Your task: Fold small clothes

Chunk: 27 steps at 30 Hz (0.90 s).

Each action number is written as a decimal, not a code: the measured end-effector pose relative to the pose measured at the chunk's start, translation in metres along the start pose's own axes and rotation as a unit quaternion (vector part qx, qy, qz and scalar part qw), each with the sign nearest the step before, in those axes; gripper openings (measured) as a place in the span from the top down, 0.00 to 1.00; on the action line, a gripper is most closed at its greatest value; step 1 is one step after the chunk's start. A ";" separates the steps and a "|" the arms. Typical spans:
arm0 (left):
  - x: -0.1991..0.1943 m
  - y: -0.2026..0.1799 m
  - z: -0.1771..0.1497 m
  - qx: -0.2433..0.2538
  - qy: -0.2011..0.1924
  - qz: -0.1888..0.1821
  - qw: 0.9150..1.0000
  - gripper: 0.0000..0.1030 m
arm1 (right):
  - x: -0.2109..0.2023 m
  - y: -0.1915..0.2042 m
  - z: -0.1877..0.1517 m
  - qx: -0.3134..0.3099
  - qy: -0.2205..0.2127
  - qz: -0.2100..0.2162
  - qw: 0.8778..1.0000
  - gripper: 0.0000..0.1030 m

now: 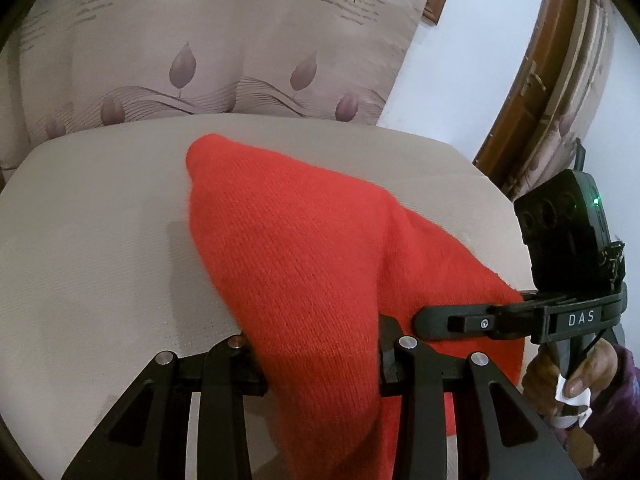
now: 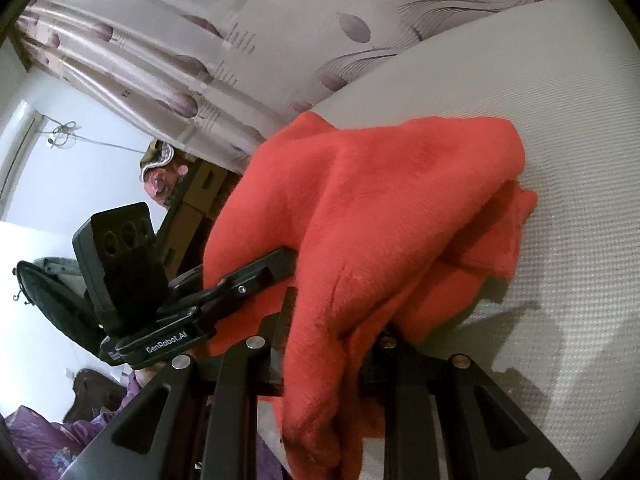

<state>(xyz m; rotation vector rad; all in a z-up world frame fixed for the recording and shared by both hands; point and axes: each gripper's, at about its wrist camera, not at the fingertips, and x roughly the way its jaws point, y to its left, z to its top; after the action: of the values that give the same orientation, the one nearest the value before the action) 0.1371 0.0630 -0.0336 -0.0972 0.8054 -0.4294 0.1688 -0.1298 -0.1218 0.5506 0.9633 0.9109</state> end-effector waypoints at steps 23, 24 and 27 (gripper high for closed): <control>-0.018 -0.004 -0.037 -0.023 0.003 -0.016 1.000 0.65 | 0.000 0.011 -0.024 -0.009 0.013 -0.014 1.000 0.80; -0.017 -0.004 -0.041 -0.024 0.005 -0.014 1.000 0.65 | 0.000 0.009 -0.025 -0.008 0.014 -0.015 1.000 0.80; -0.012 -0.004 -0.052 -0.026 0.008 -0.002 1.000 0.61 | 0.005 0.005 -0.032 -0.009 0.022 -0.023 0.999 0.80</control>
<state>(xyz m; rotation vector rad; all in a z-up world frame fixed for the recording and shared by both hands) 0.0914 0.0683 -0.0602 -0.1433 0.8315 -0.4142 0.1403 -0.1231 -0.1357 0.4935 1.0019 0.8933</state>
